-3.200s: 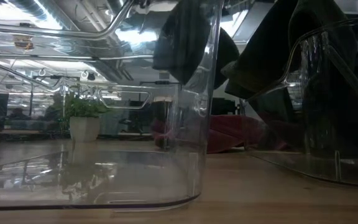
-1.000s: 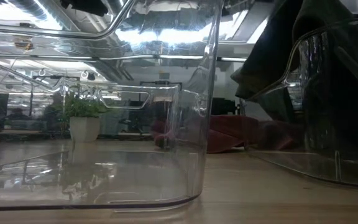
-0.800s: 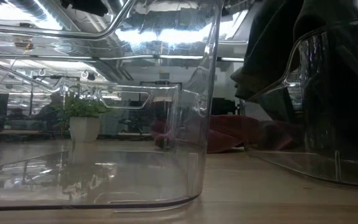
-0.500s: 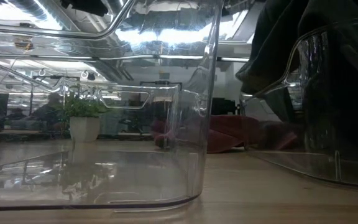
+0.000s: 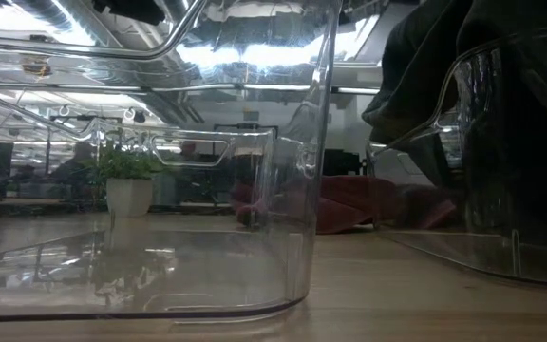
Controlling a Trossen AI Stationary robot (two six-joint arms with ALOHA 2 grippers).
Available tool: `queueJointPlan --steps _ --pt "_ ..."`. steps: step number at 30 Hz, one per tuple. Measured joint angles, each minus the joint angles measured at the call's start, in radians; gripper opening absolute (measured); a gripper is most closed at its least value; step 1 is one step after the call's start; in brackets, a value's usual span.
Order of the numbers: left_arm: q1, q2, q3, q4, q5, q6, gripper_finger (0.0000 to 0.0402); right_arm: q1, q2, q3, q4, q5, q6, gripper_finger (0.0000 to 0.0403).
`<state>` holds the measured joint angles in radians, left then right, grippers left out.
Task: Pick & Place hat
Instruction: Put the left black cap into the right transparent bin, then put the black cap into the right transparent bin
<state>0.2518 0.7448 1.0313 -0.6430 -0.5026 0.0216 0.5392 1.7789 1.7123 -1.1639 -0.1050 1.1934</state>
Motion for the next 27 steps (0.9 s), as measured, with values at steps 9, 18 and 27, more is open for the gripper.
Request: queueJointPlan --steps 9,18,27 --pt "0.000 0.000 0.000 -0.012 0.000 0.000 0.0148 0.000 -0.006 0.013 -0.008 0.085 0.030 0.0061" --pt "0.000 -0.001 0.000 -0.018 0.000 0.000 0.0148 0.000 -0.007 0.140 -0.123 0.233 -0.004 0.0153" --pt "0.000 -0.004 0.000 -0.023 0.053 0.000 0.0148 -0.048 -0.020 0.383 -0.400 0.614 -0.047 0.0132"
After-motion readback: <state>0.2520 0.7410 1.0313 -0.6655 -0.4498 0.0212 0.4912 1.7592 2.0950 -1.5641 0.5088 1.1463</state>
